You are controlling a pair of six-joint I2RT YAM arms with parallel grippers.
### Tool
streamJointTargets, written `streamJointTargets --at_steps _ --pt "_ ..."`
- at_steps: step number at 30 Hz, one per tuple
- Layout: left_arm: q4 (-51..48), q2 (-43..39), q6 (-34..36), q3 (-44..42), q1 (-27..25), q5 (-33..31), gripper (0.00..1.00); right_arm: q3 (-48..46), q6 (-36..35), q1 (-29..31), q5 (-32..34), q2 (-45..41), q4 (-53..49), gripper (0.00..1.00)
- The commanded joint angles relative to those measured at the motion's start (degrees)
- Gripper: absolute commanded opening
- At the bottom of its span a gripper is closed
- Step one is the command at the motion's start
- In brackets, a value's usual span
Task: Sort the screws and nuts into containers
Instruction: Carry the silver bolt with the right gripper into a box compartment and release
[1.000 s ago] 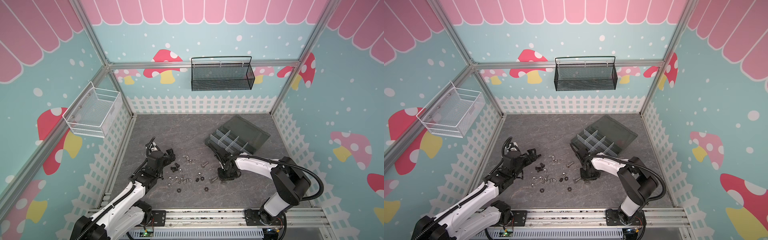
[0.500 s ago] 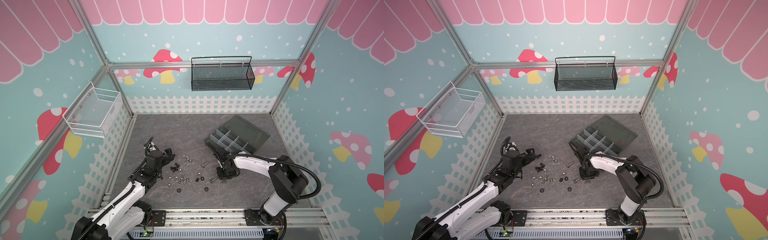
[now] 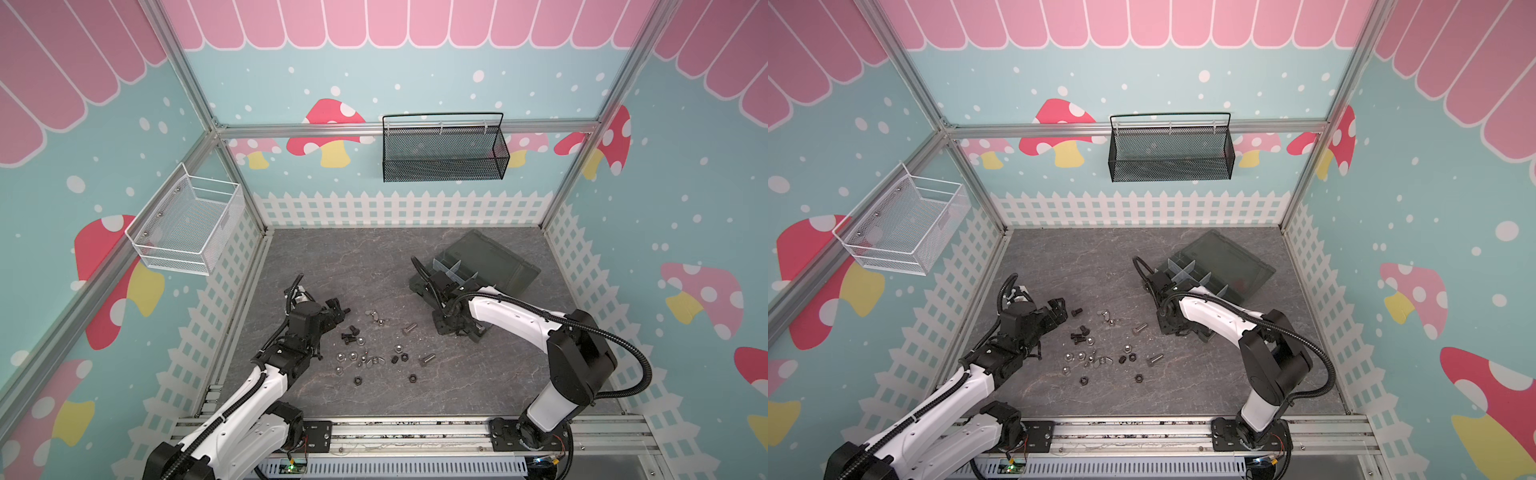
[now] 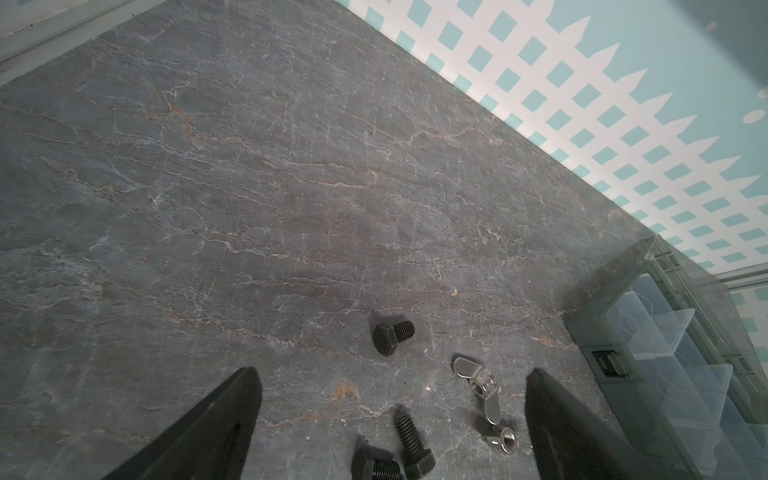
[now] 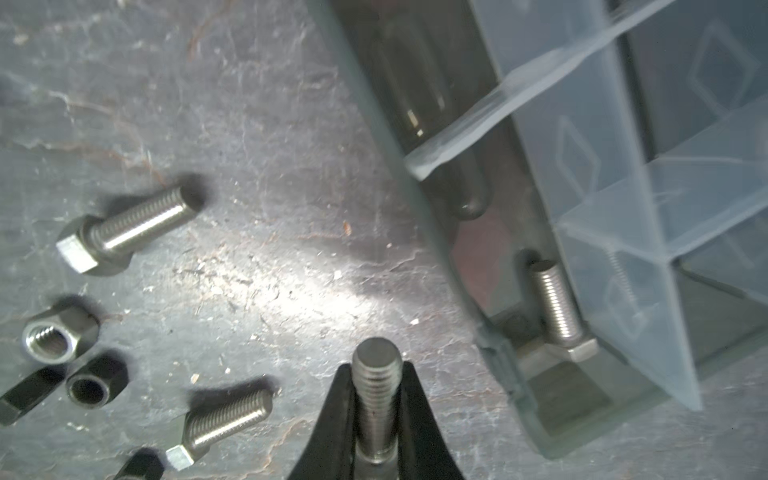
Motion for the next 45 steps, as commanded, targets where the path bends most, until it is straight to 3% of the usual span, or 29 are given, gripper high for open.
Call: streamJointTargets --at_steps 1,8,21,34,45 --pt "-1.5 -0.9 -0.1 0.5 0.4 -0.6 1.00 1.9 -2.1 -2.3 5.6 -2.0 -2.3 0.00" --pt "-1.5 -1.0 0.0 0.7 0.4 -0.4 1.00 -0.1 -5.2 -6.6 5.8 -5.6 2.8 0.00" --pt "-0.8 -0.9 -0.6 0.5 0.5 0.8 1.00 -4.0 -14.2 -7.3 7.8 -6.4 11.4 0.00" --pt "-0.6 -0.6 -1.0 0.5 0.5 1.0 1.00 -8.0 -14.0 -7.8 7.3 -2.7 14.2 0.00" --pt "-0.7 -0.6 -1.2 0.2 0.5 1.4 1.00 -10.5 -13.3 -8.0 6.6 -0.8 15.9 0.11"
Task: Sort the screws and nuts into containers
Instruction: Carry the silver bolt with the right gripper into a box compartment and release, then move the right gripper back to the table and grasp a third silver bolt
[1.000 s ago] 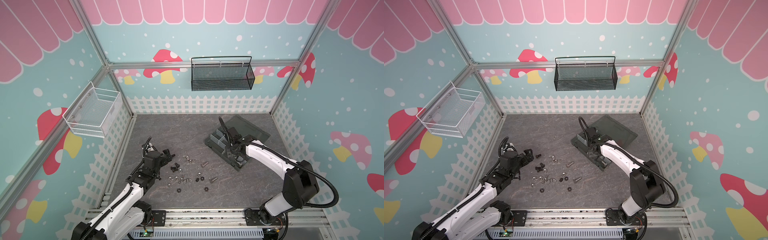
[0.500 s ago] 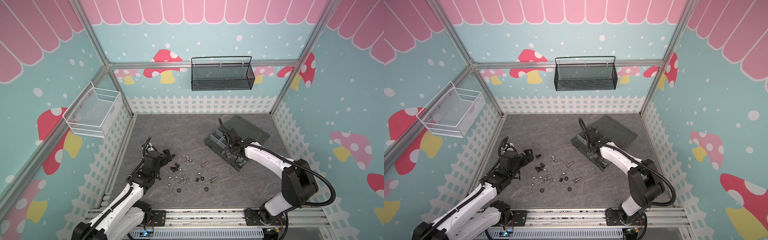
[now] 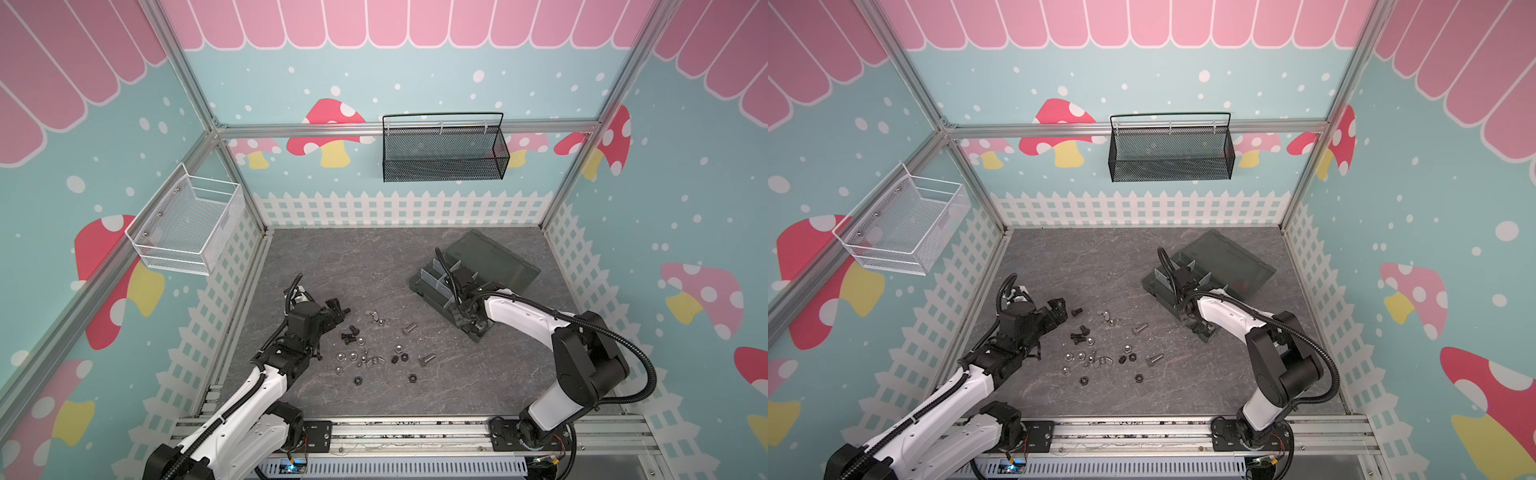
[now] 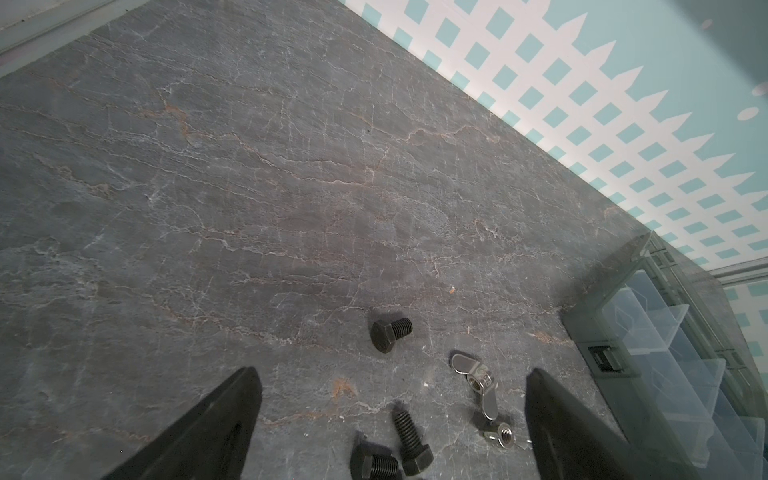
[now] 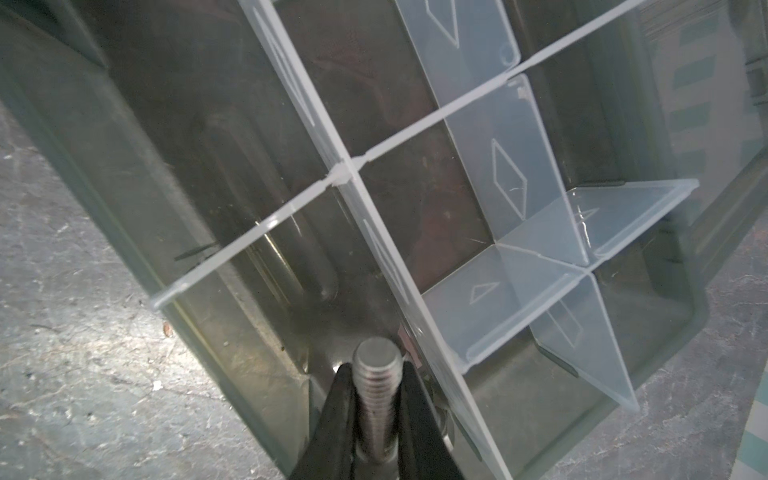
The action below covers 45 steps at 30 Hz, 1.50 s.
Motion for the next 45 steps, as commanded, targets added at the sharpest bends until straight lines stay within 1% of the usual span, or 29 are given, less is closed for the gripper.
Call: streamJointTargets --at_steps 1,5,12,19,23,29,35,42,45 --pt "-0.4 -0.3 -1.1 0.2 0.2 0.4 1.00 -0.9 0.2 -0.2 0.1 1.2 1.0 0.13" --pt "-0.4 -0.5 -1.1 0.0 0.2 0.4 1.00 -1.3 0.5 -0.2 0.2 1.5 1.2 0.18" --pt "-0.5 -0.4 -1.4 0.0 0.2 0.4 1.00 -1.6 1.0 -0.2 0.3 0.8 1.1 0.31" --pt "-0.6 -0.2 -1.7 0.7 0.2 0.7 1.00 -0.5 1.7 -0.2 -0.7 -0.8 -0.3 0.35" --pt "-1.0 -0.3 -1.8 1.3 0.2 0.6 1.00 0.9 2.7 -0.1 -2.4 -3.0 -1.6 0.37" --pt "-1.0 -0.6 -1.8 1.4 0.3 0.4 1.00 2.7 5.1 0.8 -4.7 -7.6 -2.8 0.43" --pt "-1.3 -0.2 -2.2 1.4 0.3 0.3 1.00 3.9 7.5 5.2 -6.0 -8.8 -3.1 0.45" --pt "-1.5 0.6 -2.6 1.3 0.4 0.4 1.00 4.7 9.7 10.9 -8.9 -5.3 -3.2 0.46" --pt "-1.5 0.9 -2.7 1.4 0.4 0.5 1.00 4.6 9.9 13.0 -9.8 -3.1 -3.2 0.49"
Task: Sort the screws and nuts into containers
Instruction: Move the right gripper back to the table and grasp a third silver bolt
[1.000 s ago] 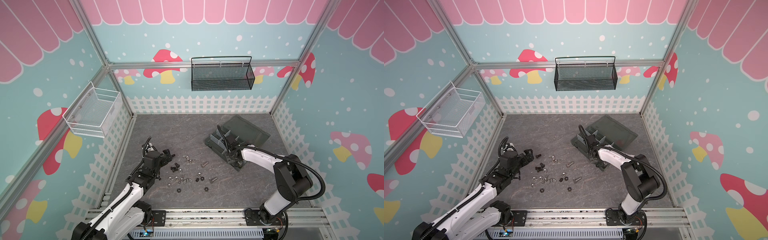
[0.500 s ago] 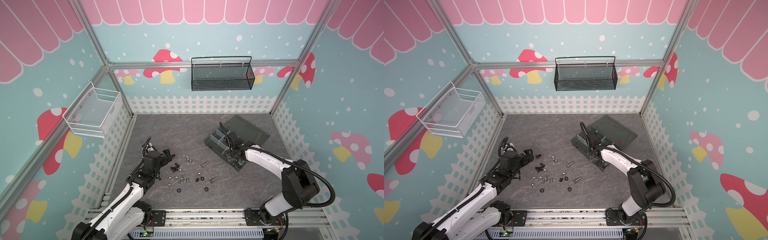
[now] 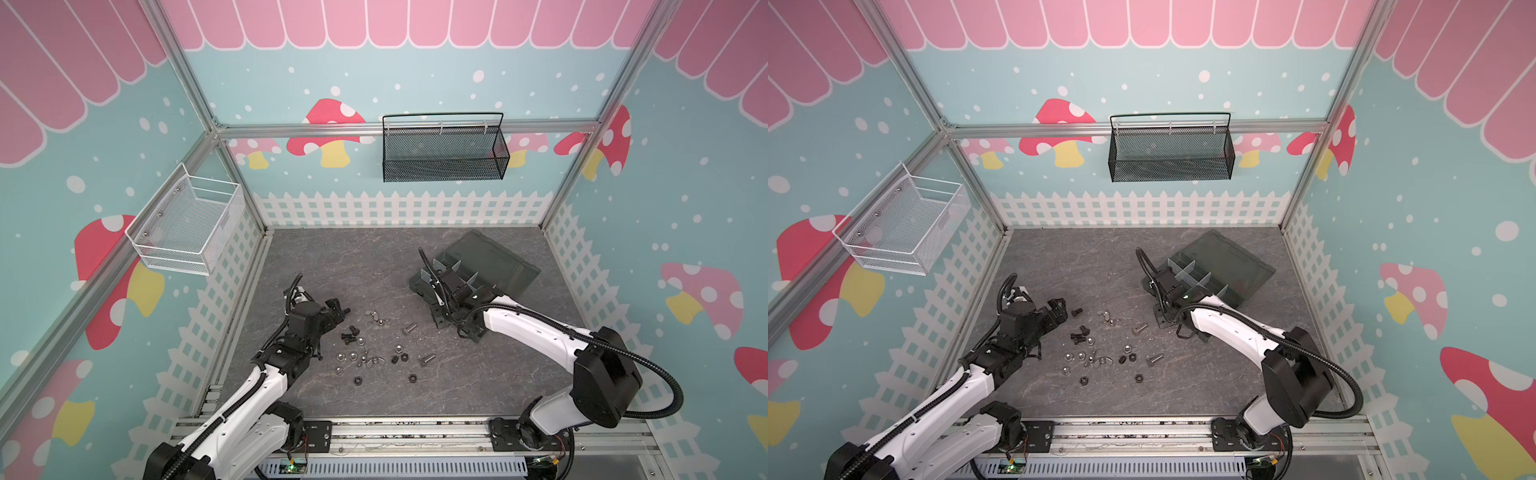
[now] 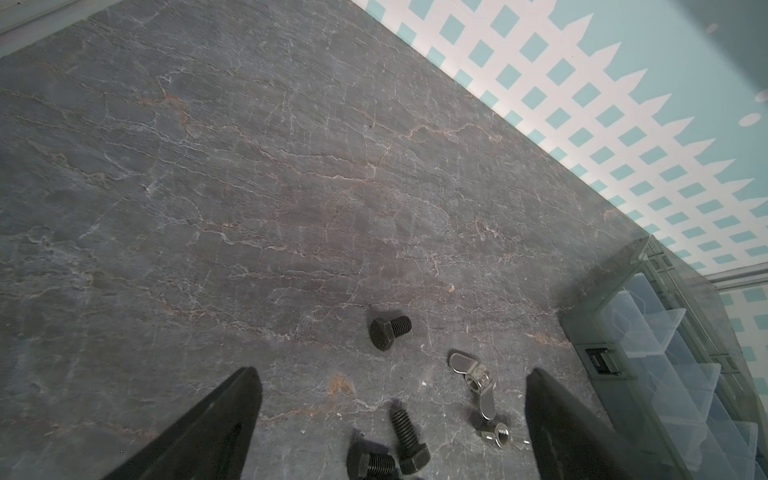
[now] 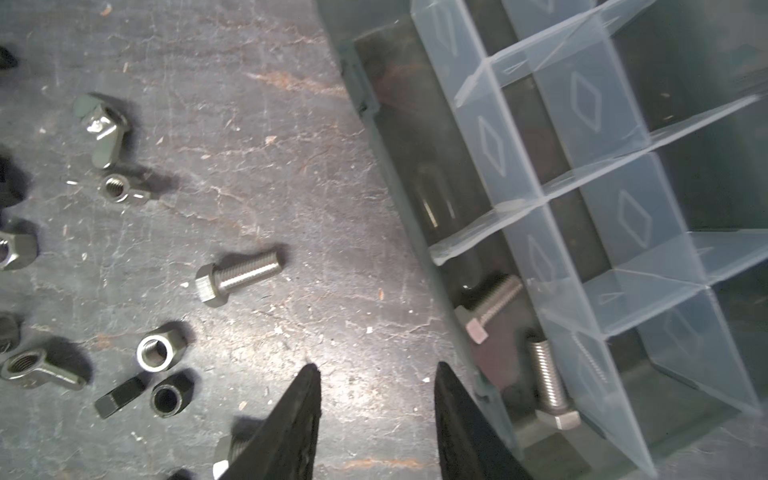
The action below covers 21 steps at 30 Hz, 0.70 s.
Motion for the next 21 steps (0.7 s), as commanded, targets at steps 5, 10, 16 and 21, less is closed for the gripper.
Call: streamJointTargets --at_steps 5,10,16,21 --pt "-1.6 0.3 -1.2 1.2 0.3 0.3 1.00 1.2 1.4 4.9 -1.4 5.5 -1.2 0.56" --pt "-1.6 0.3 -1.4 1.1 0.3 0.4 1.00 1.3 0.7 6.8 -1.5 8.7 0.1 0.63" --pt "-2.1 -0.1 -1.4 0.7 0.4 0.3 1.00 1.4 0.2 7.7 -2.1 11.5 1.9 0.70" --pt "-1.9 -0.4 -1.6 0.5 0.4 0.2 1.00 1.8 0.0 7.8 -2.0 13.3 2.9 0.73"
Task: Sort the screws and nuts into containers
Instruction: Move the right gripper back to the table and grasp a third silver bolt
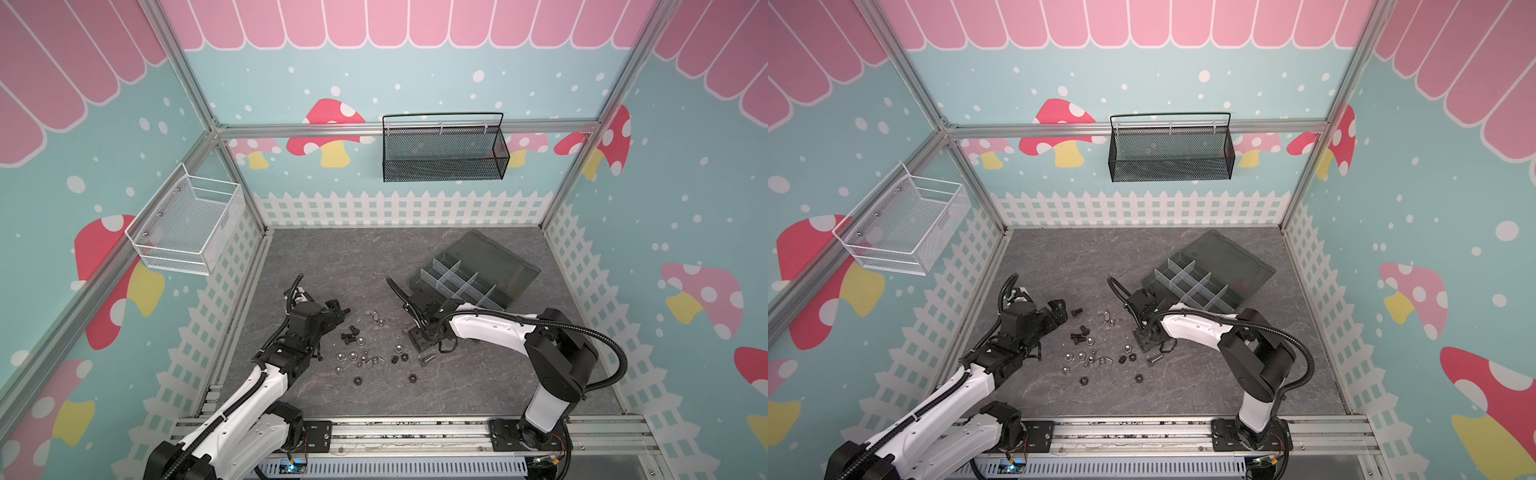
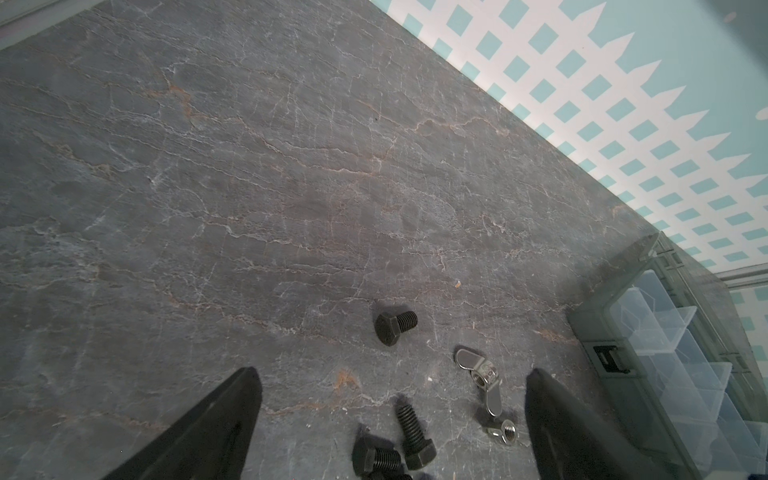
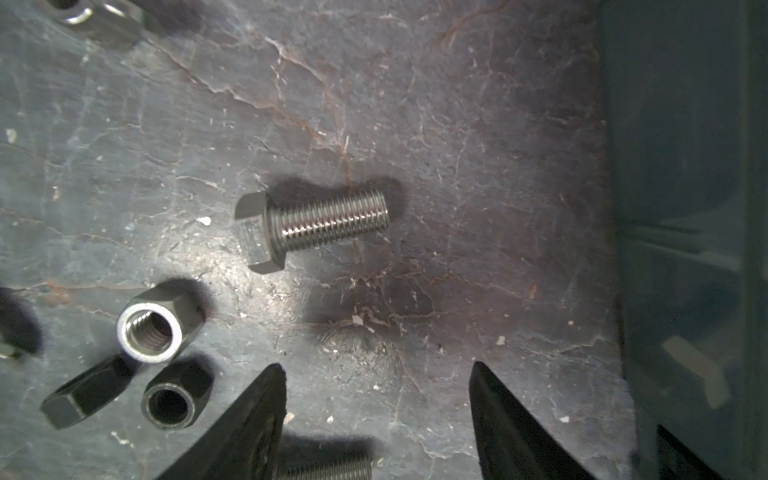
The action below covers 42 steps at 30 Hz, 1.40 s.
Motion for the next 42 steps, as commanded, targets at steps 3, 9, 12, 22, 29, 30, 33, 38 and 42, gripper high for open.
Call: streamJointTargets --at_steps 3,9,12,22,29,30,33,38,42 --pt "-1.2 -0.5 -1.5 0.3 0.4 0.2 1.00 2.3 -0.5 0.5 0.1 2.7 1.3 0.74" --pt "-1.0 -0.4 -1.6 0.0 0.5 0.2 1.00 4.5 -0.8 0.5 2.8 5.2 1.3 0.76" --pt "-0.8 -0.3 -1.7 -0.1 0.5 0.2 1.00 5.5 -0.8 0.4 4.4 6.1 1.5 0.77" --pt "-0.6 0.0 -1.7 0.0 0.4 0.4 1.00 11.1 -0.5 0.1 4.6 11.7 0.9 0.76" --pt "-0.6 -0.6 -1.9 -0.4 0.6 0.5 1.00 12.9 -0.8 -0.4 3.2 13.7 0.5 0.66" --pt "-0.6 -0.6 -1.8 -0.4 0.6 0.5 1.00 12.9 -0.9 -0.4 2.9 13.8 0.5 0.65" --pt "-0.6 -0.6 -2.0 -0.4 0.6 0.3 1.00 13.1 -1.0 -0.8 2.2 14.2 0.5 0.61" --pt "-0.6 -0.5 -2.0 -0.4 0.6 0.5 1.00 13.4 -0.5 -1.8 0.3 15.3 0.0 0.51" --pt "-0.6 -0.5 -2.0 -0.5 0.6 0.6 1.00 13.4 -0.6 -1.9 -1.1 16.0 0.0 0.44"
